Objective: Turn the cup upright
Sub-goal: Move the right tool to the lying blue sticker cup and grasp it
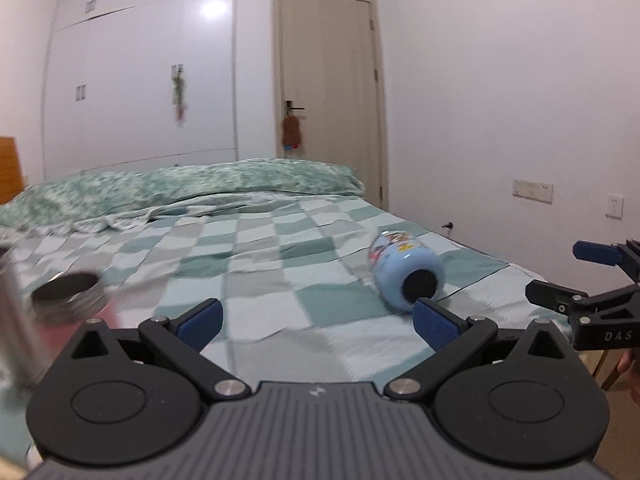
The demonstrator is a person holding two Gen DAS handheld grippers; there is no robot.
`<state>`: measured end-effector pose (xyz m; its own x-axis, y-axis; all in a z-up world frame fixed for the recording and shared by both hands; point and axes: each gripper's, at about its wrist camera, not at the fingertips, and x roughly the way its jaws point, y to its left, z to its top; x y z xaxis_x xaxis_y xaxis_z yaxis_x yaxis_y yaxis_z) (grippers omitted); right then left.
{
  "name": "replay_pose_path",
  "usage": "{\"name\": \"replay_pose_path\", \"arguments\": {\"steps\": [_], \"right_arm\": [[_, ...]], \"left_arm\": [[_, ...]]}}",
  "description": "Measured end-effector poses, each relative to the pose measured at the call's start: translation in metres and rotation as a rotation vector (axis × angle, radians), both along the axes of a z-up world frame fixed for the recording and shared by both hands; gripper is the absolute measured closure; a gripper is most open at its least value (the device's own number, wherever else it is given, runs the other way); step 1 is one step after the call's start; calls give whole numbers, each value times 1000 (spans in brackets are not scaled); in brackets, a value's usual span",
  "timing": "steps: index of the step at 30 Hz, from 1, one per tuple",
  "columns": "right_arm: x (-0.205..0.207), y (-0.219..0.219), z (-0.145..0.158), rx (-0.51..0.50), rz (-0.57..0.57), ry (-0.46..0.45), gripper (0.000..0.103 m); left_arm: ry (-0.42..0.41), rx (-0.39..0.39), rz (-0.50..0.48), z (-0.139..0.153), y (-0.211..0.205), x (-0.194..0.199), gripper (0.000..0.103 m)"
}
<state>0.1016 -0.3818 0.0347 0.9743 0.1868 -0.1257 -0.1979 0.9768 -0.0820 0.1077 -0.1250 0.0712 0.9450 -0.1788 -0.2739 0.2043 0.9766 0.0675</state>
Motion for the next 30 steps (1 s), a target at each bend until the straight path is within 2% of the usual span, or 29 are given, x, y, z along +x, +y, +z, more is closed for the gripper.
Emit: {"name": "replay_pose_path", "arguments": {"steps": [8, 15, 26, 30], "right_arm": [[67, -41, 15, -26, 21, 94, 0], [129, -64, 26, -39, 42, 239, 0], [184, -81, 16, -119, 46, 376, 0], [198, -84, 10, -130, 75, 413, 0]], "left_arm": [[41, 98, -49, 21, -59, 69, 0], [157, 134, -79, 30, -96, 132, 0], [329, 233, -93, 17, -139, 212, 0], [421, 259, -88, 5, -152, 242, 0]]}}
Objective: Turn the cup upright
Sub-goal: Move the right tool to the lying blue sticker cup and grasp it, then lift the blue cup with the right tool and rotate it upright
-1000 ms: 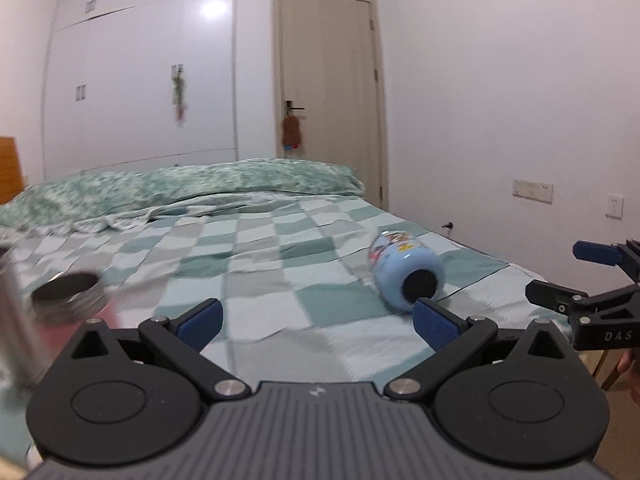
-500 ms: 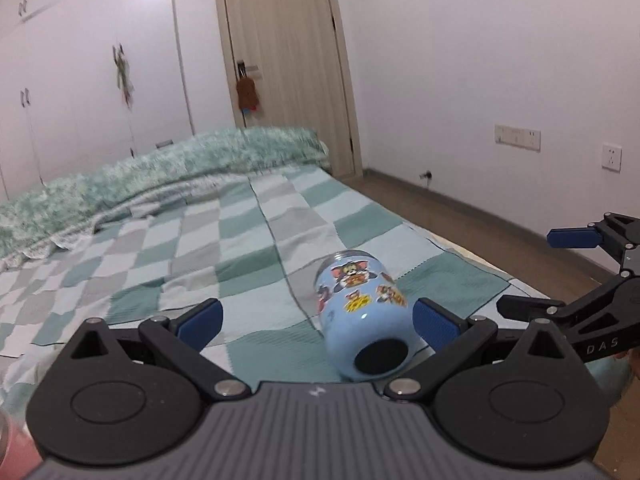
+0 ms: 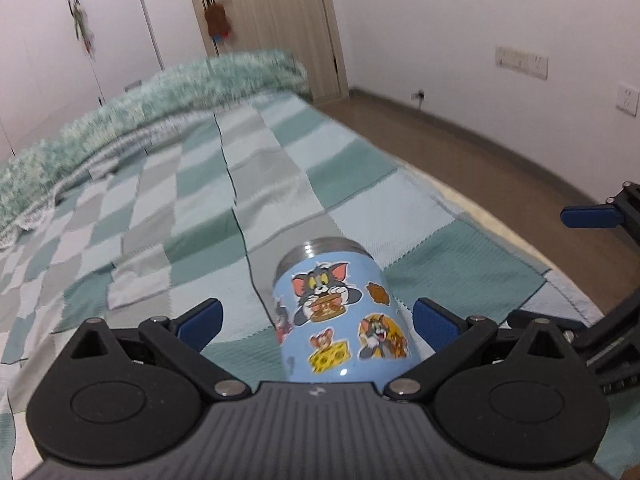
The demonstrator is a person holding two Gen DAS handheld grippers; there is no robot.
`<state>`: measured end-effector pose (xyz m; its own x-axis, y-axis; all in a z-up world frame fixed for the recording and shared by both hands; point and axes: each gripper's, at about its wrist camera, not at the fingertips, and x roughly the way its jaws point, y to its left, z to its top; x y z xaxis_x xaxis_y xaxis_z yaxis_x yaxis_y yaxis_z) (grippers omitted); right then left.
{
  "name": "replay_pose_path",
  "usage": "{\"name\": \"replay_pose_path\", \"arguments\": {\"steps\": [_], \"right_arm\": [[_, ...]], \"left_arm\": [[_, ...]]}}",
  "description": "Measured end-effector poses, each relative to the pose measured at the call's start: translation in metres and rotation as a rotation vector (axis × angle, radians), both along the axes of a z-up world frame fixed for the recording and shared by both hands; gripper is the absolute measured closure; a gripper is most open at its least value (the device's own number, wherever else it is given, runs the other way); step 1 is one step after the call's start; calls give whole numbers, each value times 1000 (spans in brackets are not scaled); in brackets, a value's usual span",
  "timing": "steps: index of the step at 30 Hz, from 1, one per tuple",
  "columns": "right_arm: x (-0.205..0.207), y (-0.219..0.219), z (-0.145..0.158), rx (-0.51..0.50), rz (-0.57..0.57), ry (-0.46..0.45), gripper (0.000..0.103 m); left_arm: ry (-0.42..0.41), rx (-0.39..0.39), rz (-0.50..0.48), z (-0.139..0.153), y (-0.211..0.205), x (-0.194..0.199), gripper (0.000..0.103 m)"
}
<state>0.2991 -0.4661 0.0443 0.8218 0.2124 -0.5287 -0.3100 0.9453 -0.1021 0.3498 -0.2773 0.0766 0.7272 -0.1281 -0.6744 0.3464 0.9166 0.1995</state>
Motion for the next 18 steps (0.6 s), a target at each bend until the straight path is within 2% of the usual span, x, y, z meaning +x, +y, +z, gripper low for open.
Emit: {"name": "replay_pose_path", "arguments": {"steps": [2, 7, 10, 18], "right_arm": [[6, 2, -4, -22, 7, 11, 0], [22, 3, -13, -34, 26, 25, 0], [27, 3, -17, -36, 40, 25, 0], [23, 6, -17, -34, 59, 28, 0]], "left_arm": [[45, 15, 21, -8, -4, 13, 0], [155, -14, 63, -24, -5, 34, 0], [232, -36, 67, -32, -5, 44, 15], [227, -42, 77, -27, -4, 36, 16]]}}
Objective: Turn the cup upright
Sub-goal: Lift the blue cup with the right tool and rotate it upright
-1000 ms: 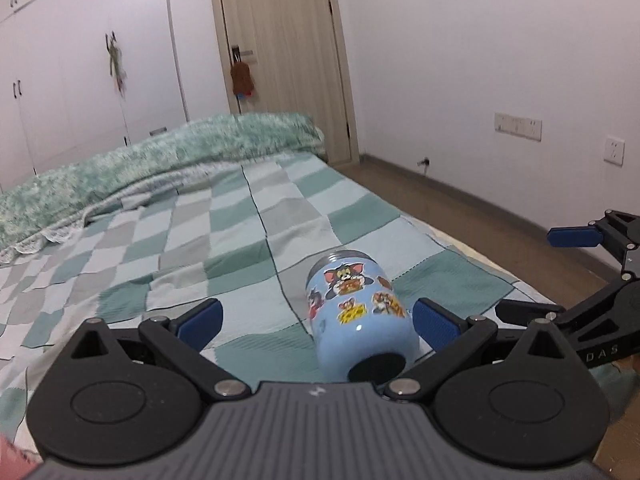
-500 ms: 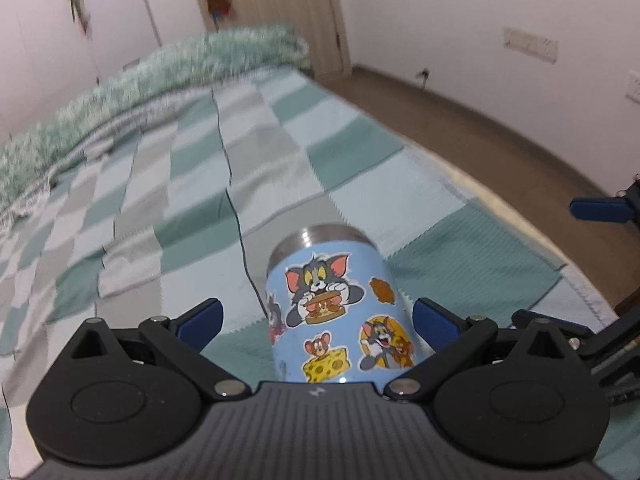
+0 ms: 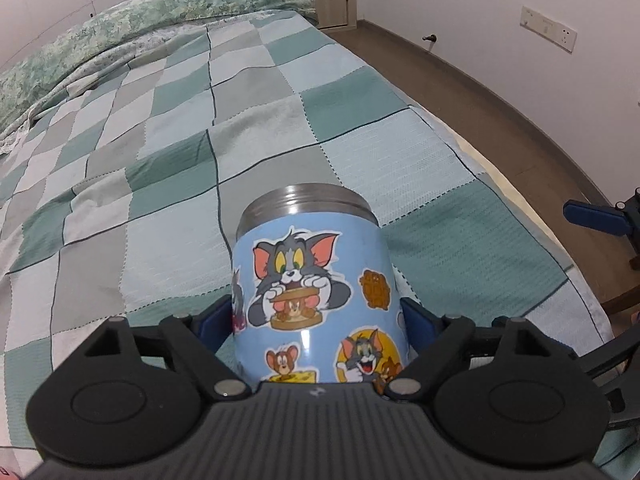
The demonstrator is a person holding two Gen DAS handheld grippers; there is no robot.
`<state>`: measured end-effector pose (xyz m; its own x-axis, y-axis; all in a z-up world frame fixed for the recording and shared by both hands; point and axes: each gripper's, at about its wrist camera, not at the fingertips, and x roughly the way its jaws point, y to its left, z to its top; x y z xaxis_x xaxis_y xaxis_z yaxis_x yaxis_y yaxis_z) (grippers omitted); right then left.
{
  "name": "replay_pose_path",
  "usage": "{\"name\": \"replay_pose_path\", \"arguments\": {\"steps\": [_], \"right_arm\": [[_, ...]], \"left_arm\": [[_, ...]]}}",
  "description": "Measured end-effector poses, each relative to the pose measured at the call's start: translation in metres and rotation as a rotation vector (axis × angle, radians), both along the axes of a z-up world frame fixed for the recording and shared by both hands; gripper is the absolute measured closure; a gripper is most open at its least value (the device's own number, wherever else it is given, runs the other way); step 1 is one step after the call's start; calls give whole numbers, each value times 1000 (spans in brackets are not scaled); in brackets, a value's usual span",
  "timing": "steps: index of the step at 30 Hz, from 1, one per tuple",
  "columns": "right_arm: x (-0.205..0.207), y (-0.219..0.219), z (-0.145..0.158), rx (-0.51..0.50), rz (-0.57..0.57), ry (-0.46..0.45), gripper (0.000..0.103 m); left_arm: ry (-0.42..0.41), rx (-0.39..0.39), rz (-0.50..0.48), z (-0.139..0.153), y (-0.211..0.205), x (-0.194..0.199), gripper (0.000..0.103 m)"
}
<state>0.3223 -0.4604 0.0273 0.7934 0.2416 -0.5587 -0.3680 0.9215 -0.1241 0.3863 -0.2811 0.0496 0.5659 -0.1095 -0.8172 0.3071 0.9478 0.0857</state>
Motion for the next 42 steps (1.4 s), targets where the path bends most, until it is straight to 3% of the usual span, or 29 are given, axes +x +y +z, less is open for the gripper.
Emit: {"name": "replay_pose_path", "arguments": {"steps": [11, 25, 33, 42], "right_arm": [[-29, 8, 22, 4, -5, -24, 0], [-97, 32, 71, -14, 7, -74, 0], [-140, 60, 89, -30, 54, -65, 0], [-167, 89, 82, -27, 109, 1, 0]], "left_arm": [[-37, -46, -10, 21, 13, -26, 17], [-71, -111, -43, 66, 47, -104, 18], [-24, -109, -11, 80, 90, -160, 18], [125, -170, 80, 53, 137, -180, 18]]}}
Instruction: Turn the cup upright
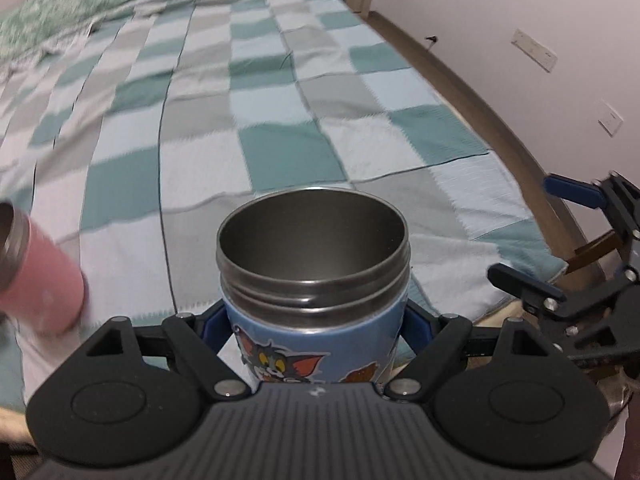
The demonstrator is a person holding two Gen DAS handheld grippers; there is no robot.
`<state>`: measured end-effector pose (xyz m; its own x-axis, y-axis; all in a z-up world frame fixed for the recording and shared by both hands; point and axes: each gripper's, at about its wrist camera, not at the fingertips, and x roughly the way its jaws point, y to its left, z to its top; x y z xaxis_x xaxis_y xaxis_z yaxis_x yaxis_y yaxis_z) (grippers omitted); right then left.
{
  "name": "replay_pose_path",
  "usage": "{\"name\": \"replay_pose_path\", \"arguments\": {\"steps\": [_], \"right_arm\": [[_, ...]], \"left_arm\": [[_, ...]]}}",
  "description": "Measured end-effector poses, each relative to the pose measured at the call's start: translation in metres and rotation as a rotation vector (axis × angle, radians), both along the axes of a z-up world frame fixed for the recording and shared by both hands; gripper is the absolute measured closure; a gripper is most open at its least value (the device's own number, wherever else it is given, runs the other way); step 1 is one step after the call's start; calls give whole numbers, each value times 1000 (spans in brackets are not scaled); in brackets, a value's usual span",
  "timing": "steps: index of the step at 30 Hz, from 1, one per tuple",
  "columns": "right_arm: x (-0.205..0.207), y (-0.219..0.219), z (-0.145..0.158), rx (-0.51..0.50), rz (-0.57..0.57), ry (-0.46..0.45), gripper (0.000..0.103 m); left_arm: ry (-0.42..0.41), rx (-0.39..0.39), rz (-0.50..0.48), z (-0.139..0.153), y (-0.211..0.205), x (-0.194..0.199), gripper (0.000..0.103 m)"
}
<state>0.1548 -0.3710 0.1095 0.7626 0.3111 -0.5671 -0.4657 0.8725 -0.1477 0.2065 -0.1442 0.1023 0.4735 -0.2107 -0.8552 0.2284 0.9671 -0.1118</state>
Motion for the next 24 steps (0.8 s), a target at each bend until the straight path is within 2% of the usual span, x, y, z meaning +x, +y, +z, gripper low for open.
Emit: {"name": "replay_pose_path", "arguments": {"steps": [5, 12, 14, 18, 24], "right_arm": [[-4, 9, -6, -11, -5, 30, 0], [-4, 16, -12, -42, -24, 69, 0], [-4, 20, -12, -47, -30, 72, 0], [-8, 28, -7, -44, -39, 71, 0], [-13, 50, 10, -13, -44, 53, 0]], "left_arm": [[26, -37, 51, -28, 11, 14, 18], [-15, -44, 19, -33, 8, 25, 15], [-47, -58, 1, -30, 12, 21, 0], [-128, -82, -39, -16, 27, 4, 0], [-279, -75, -47, 3, 67, -24, 0]]}}
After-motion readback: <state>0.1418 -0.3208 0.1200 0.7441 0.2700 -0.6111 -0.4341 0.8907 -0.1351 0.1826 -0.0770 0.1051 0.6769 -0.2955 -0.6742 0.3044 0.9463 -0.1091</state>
